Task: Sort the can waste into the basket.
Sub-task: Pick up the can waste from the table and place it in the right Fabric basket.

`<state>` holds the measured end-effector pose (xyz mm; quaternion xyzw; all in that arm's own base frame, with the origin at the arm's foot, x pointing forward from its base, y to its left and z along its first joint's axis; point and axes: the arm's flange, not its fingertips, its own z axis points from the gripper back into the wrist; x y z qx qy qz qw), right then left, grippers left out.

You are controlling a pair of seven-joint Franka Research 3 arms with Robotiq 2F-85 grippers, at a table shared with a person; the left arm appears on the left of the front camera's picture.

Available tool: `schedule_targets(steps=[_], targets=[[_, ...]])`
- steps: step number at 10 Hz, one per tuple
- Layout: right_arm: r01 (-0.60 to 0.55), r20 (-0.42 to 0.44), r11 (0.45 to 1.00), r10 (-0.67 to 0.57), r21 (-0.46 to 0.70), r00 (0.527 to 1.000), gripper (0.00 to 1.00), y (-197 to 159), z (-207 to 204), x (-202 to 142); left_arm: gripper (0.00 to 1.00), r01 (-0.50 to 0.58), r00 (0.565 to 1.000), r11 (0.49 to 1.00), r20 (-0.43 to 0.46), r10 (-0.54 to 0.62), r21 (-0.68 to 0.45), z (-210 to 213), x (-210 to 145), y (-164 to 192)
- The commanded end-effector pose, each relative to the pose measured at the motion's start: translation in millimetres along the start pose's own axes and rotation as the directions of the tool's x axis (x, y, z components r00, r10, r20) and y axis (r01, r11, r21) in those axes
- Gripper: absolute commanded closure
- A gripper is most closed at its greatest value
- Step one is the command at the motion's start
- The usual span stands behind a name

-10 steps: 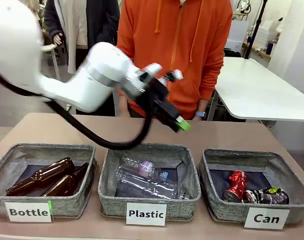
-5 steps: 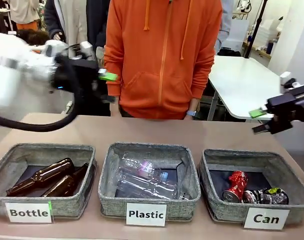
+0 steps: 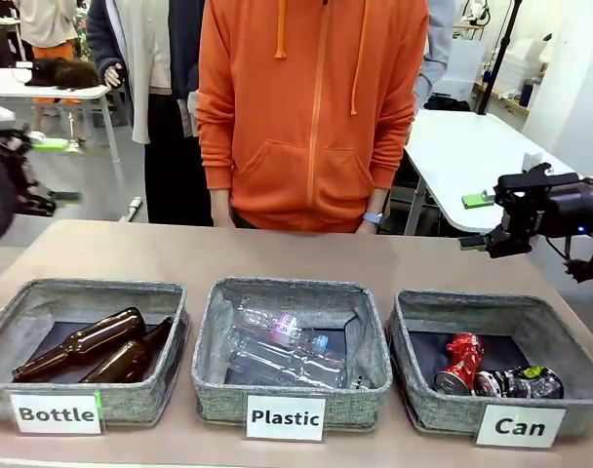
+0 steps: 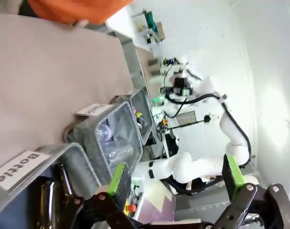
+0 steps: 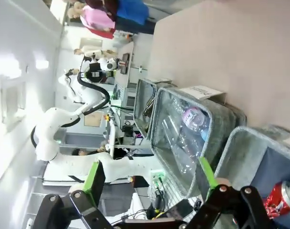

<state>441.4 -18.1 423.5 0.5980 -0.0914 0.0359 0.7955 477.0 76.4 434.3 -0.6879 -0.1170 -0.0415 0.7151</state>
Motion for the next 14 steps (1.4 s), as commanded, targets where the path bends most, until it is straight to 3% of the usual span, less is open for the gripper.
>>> schedule_targets(steps=[1,2,3,14], targets=[[0.064,0.026,0.997,-0.065,0.049,0.998,0.00,-2.7,28.1,-7.4,0.00,0.072,0.997,0.997,0.001,-0.072,-0.021,32.2,1.5,1.4],[0.000,0.000,1.000,0.000,0.000,1.000,0.00,0.0,0.0,0.0,0.00,0.132,0.987,0.984,-0.111,-0.120,0.116,43.8,-2.7,18.1],[0.000,0.000,1.000,0.000,0.000,1.000,0.00,0.0,0.0,0.0,0.00,0.026,0.999,1.000,0.024,-0.026,-0.008,25.5,-1.5,-3.6],[0.000,0.000,1.000,0.000,0.000,1.000,0.00,0.0,0.0,0.0,0.00,0.026,0.999,1.000,0.024,-0.026,-0.008,25.5,-1.5,-3.6]])
